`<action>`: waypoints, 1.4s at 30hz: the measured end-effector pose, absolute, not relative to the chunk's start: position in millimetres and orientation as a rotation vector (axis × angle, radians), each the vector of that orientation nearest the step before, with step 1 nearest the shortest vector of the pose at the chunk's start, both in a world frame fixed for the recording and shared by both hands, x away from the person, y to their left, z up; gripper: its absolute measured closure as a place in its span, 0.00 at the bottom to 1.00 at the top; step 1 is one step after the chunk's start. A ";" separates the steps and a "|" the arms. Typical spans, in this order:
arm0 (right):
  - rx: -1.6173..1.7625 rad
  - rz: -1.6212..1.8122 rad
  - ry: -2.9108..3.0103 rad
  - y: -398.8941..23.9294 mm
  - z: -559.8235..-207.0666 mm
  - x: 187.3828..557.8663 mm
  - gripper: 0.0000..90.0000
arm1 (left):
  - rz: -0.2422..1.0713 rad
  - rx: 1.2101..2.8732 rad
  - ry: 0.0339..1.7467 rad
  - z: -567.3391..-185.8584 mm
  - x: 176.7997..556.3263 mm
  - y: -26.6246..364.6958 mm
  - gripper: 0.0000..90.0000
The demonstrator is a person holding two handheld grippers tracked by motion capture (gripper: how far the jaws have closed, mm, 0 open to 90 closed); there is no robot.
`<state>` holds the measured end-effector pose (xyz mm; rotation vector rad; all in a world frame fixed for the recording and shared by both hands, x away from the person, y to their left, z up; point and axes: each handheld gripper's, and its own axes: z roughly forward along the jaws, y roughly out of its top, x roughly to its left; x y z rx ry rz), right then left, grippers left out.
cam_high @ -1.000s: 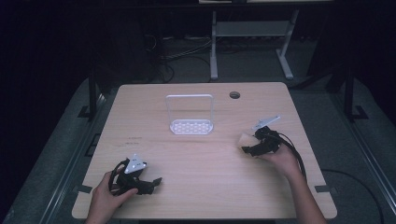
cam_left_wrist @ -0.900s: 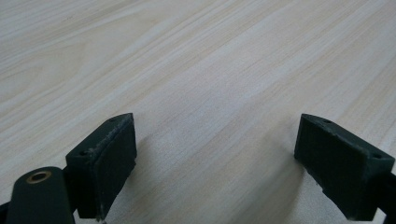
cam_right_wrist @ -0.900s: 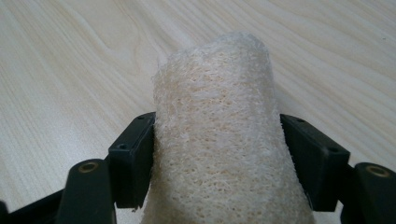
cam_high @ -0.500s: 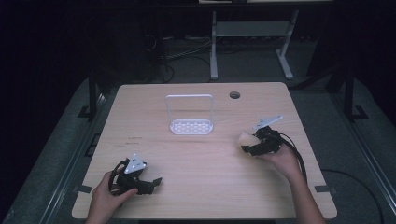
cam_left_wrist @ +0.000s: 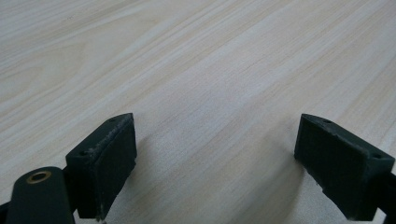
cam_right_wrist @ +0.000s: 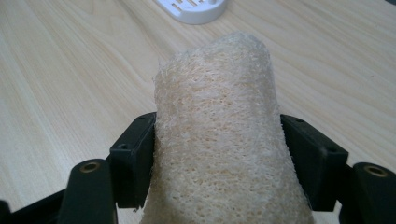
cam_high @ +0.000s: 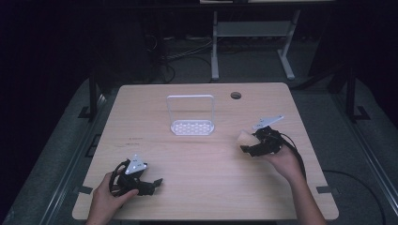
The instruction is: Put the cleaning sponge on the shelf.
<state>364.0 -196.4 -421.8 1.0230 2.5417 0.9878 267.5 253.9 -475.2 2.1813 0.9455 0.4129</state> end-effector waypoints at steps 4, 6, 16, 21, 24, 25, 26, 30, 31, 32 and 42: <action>1.014 0.994 2.540 -193.8 -419.1 364.2 0.35 | 0.413 2.181 0.945 -475.2 267.6 253.9 0.14; 1.005 1.001 2.543 -191.2 -417.1 364.5 0.35 | 0.413 2.181 0.946 -475.2 267.5 253.9 0.14; 0.957 1.014 2.557 -174.9 -410.1 367.6 0.35 | 0.411 2.175 0.951 -475.5 267.3 253.5 0.14; 0.938 1.022 2.566 -166.1 -408.0 369.5 0.35 | 0.413 2.176 0.948 -475.4 267.5 253.6 0.14; 0.924 1.024 2.572 -160.8 -407.5 370.6 0.35 | 0.413 2.176 0.948 -475.4 267.5 253.6 0.14; 0.918 1.023 2.574 -159.2 -407.3 371.2 0.35 | 0.412 2.176 0.949 -475.4 267.4 253.6 0.14; 0.918 1.023 2.574 -159.2 -407.3 371.2 0.35 | 0.412 2.176 0.949 -475.4 267.4 253.6 0.14; 0.899 1.026 2.582 -151.1 -406.7 373.0 0.35 | 0.410 2.179 0.949 -475.1 267.4 253.7 0.14; 0.899 1.026 2.582 -151.1 -406.7 373.0 0.35 | 0.410 2.179 0.949 -475.1 267.4 253.7 0.14; 0.901 1.029 2.582 -149.7 -406.7 373.1 0.35 | 0.410 2.179 0.949 -475.1 267.4 253.7 0.14; 0.878 1.045 2.596 -136.5 -406.7 377.2 0.35 | 0.408 2.182 0.949 -474.9 267.4 253.8 0.14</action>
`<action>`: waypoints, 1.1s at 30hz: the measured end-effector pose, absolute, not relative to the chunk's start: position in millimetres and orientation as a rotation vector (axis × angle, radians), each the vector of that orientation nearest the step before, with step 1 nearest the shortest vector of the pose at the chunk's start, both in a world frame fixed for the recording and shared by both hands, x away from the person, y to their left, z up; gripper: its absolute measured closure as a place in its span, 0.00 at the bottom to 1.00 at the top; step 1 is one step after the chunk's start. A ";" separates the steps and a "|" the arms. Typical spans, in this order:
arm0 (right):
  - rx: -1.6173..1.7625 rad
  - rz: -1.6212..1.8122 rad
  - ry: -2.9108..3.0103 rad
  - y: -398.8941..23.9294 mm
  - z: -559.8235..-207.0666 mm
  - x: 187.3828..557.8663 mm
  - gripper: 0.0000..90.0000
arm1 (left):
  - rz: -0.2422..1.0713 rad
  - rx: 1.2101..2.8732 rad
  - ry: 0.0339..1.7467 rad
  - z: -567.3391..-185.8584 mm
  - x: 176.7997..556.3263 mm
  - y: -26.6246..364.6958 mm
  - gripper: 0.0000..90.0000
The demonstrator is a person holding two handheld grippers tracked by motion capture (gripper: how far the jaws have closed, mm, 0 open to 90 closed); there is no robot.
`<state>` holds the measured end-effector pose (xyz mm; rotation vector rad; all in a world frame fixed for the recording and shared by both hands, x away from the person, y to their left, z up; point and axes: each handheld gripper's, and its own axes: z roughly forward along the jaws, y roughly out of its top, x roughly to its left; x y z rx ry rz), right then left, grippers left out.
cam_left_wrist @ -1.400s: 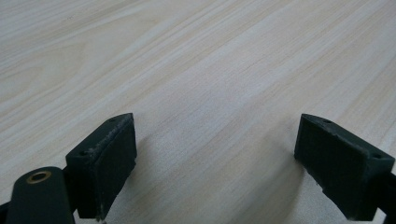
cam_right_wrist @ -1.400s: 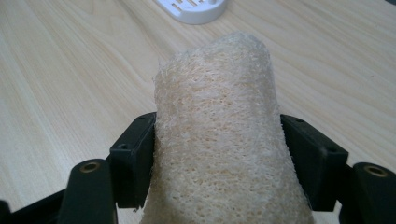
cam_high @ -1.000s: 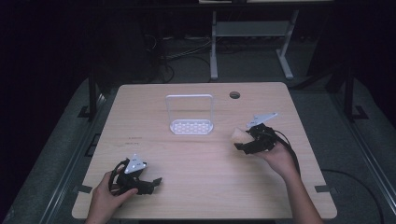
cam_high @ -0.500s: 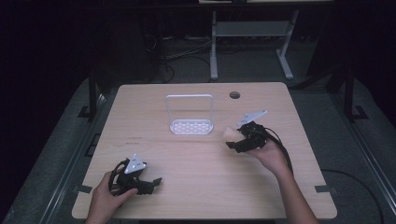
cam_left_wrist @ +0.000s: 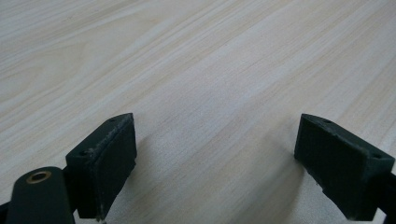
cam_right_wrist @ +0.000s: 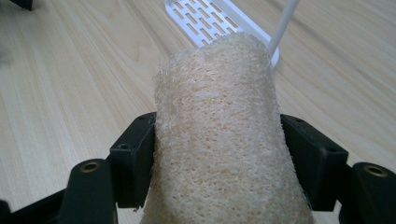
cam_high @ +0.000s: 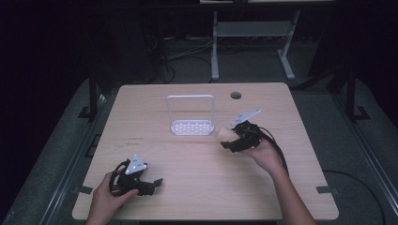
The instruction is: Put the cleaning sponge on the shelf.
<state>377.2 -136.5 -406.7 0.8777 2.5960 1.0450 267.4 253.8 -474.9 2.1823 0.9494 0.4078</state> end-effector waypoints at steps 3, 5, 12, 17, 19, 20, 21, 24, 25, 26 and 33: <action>0.874 1.045 2.595 -133.3 -405.7 378.2 0.35 | 0.409 2.181 0.949 -475.0 267.4 253.8 0.14; 0.863 1.054 2.599 -128.2 -404.4 379.7 0.35 | 0.409 2.181 0.949 -475.0 267.4 253.8 0.14; 0.852 1.066 2.604 -118.5 -403.9 384.0 0.35 | 0.409 2.180 0.949 -475.0 267.4 253.8 0.14; 0.847 1.068 2.605 -113.3 -403.9 387.4 0.35 | 0.409 2.180 0.949 -475.0 267.4 253.7 0.14; 0.846 1.069 2.608 -110.3 -403.4 388.9 0.35 | 0.409 2.180 0.949 -475.1 267.4 253.7 0.14; 0.843 1.074 2.609 -108.8 -403.1 389.8 0.35 | 0.409 2.180 0.949 -475.0 267.4 253.8 0.14; 0.838 1.070 2.608 -107.1 -402.6 390.9 0.35 | 0.409 2.180 0.949 -475.1 267.4 253.7 0.14; 0.832 1.074 2.614 -101.3 -401.8 393.4 0.35 | 0.409 2.180 0.949 -475.1 267.4 253.7 0.14; 0.832 1.074 2.614 -101.3 -401.8 393.4 0.35 | 0.409 2.180 0.949 -475.1 267.4 253.7 0.14; 0.833 1.071 2.616 -99.8 -401.6 393.9 0.35 | 0.409 2.181 0.948 -475.0 267.4 253.8 0.14; 0.817 1.071 2.621 -89.8 -399.9 399.9 0.35 | 0.410 2.182 0.948 -475.0 267.5 253.9 0.14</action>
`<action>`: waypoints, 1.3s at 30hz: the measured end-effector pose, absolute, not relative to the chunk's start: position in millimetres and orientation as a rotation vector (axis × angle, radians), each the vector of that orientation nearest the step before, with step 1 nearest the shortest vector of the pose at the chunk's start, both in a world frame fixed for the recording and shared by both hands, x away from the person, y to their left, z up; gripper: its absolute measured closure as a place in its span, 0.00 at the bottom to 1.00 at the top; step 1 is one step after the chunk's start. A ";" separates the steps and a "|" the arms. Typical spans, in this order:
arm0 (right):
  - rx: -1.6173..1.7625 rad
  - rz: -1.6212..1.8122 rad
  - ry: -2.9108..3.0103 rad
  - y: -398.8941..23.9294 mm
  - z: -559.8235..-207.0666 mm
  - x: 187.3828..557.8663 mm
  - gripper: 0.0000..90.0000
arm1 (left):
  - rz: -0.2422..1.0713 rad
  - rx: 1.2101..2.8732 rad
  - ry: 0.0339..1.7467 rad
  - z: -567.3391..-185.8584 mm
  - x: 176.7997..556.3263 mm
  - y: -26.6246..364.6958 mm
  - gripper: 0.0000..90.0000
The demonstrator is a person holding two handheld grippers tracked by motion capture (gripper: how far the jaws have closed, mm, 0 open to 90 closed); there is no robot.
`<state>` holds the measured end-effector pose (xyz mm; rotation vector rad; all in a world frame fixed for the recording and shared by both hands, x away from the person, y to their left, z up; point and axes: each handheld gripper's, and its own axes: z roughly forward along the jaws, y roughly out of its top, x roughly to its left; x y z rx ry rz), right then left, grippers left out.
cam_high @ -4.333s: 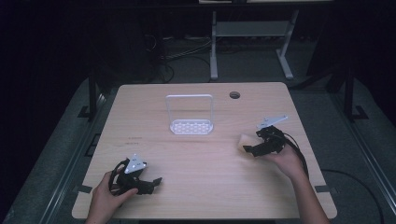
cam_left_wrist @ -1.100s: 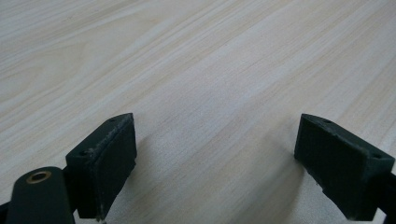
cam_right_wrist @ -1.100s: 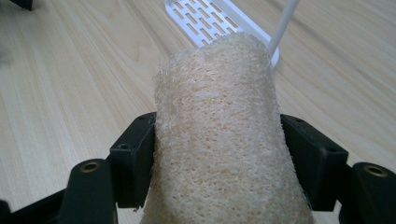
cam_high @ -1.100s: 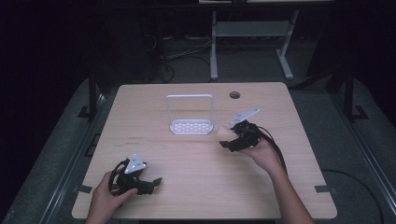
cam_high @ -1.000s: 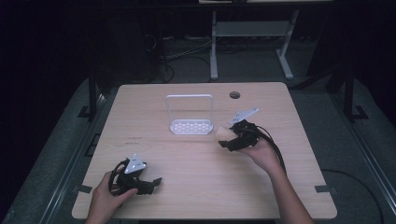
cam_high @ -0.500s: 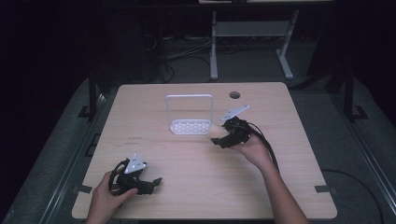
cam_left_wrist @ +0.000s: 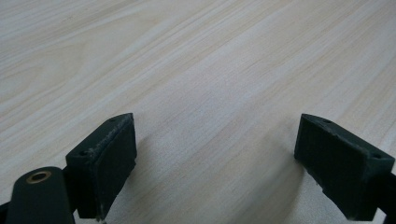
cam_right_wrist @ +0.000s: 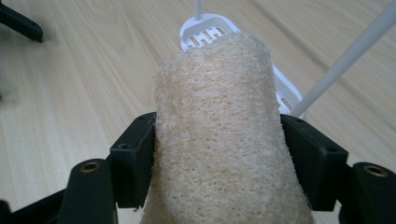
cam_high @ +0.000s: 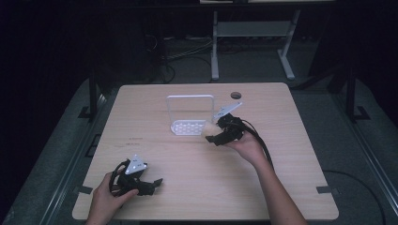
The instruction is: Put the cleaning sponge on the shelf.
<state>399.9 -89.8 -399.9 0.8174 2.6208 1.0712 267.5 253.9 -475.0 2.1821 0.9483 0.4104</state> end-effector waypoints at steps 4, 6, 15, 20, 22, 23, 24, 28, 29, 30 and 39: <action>0.810 1.078 2.617 -84.3 -398.7 402.5 0.35 | 0.411 2.178 0.950 -475.2 267.4 253.7 0.14; 0.809 1.078 2.617 -81.8 -398.7 403.9 0.35 | 0.412 2.178 0.950 -475.2 267.4 253.7 0.14; 0.799 1.081 2.618 -68.8 -398.6 410.9 0.35 | 0.412 2.179 0.951 -475.2 267.4 253.7 0.14; 0.794 1.100 2.606 -62.8 -398.3 414.5 0.35 | 0.412 2.179 0.949 -475.2 267.5 253.7 0.14; 0.791 1.093 2.605 -60.7 -399.6 416.0 0.35 | 0.410 2.177 0.951 -475.3 267.4 253.6 0.14; 0.791 1.093 2.605 -60.7 -399.6 416.0 0.35 | 0.410 2.177 0.950 -475.4 267.4 253.6 0.14; 0.797 1.088 2.610 -58.1 -401.6 418.2 0.35 | 0.410 2.176 0.950 -475.5 267.4 253.6 0.14; 0.794 1.082 2.610 -54.1 -403.1 421.2 0.35 | 0.409 2.178 0.950 -475.3 267.4 253.6 0.14; 0.799 1.078 2.608 -52.4 -403.2 422.0 0.35 | 0.409 2.178 0.950 -475.3 267.4 253.6 0.14; 0.797 1.082 2.605 -50.8 -403.4 423.1 0.35 | 0.409 2.178 0.950 -475.3 267.4 253.6 0.14; 0.799 1.069 2.593 -37.2 -409.1 430.9 0.35 | 0.407 2.179 0.951 -475.2 267.3 253.6 0.14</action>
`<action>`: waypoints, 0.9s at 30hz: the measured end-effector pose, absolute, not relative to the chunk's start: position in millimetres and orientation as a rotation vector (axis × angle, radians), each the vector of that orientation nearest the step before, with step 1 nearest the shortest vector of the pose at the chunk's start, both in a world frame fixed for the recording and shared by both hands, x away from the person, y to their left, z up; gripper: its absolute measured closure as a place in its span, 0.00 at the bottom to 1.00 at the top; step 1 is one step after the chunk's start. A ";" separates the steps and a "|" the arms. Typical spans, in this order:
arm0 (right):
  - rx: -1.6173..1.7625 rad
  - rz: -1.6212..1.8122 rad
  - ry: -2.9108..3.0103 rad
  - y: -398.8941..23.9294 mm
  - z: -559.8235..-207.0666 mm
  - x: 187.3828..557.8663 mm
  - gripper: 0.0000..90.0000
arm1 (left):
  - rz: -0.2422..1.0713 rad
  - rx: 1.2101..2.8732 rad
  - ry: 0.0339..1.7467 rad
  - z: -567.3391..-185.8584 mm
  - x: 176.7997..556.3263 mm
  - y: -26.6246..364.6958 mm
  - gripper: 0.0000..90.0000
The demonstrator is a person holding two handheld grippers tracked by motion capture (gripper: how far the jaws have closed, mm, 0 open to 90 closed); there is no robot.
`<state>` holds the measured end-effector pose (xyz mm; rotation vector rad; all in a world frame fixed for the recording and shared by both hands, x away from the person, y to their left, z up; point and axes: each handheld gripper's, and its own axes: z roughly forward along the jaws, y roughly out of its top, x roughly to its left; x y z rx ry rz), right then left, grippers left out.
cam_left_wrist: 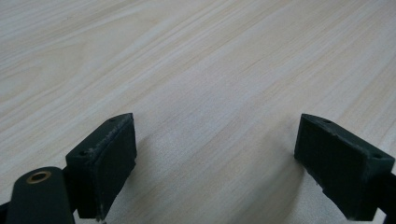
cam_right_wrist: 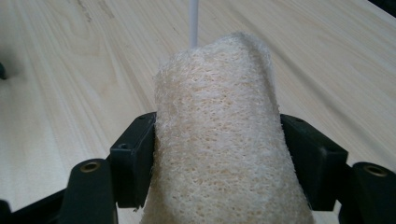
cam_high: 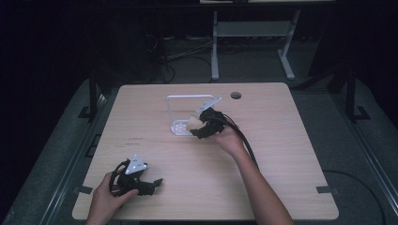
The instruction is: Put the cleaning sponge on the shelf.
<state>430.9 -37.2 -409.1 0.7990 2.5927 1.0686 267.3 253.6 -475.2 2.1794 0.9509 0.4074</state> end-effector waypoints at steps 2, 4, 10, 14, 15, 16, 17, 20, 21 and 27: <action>0.800 1.064 2.590 -36.2 -410.5 431.5 0.35 | 0.407 2.178 0.952 -475.2 267.2 253.6 0.14; 0.802 1.055 2.592 -32.5 -413.5 433.8 0.35 | 0.406 2.178 0.952 -475.3 267.2 253.5 0.14; 0.792 1.041 2.583 -22.3 -417.5 440.4 0.35 | 0.408 2.179 0.950 -475.2 267.3 253.6 0.14; 0.785 1.031 2.581 -16.5 -420.5 444.1 0.35 | 0.408 2.178 0.951 -475.2 267.3 253.5 0.14; 0.786 1.023 2.586 -13.1 -422.6 446.6 0.35 | 0.408 2.179 0.951 -475.2 267.3 253.6 0.14; 0.786 1.023 2.586 -13.1 -422.6 446.6 0.35 | 0.411 2.181 0.950 -475.1 267.4 253.8 0.14; 0.782 1.017 2.586 -10.1 -424.9 448.9 0.35 | 0.410 2.180 0.950 -475.2 267.4 253.7 0.14; 0.779 1.001 2.585 -7.0 -427.7 450.8 0.35 | 0.409 2.180 0.950 -475.2 267.3 253.6 0.14; 0.778 0.996 2.585 -5.1 -429.7 452.4 0.35 | 0.408 2.178 0.951 -475.2 267.3 253.5 0.14; 0.788 0.993 2.584 0.2 -434.8 457.1 0.35 | 0.408 2.178 0.951 -475.2 267.3 253.5 0.14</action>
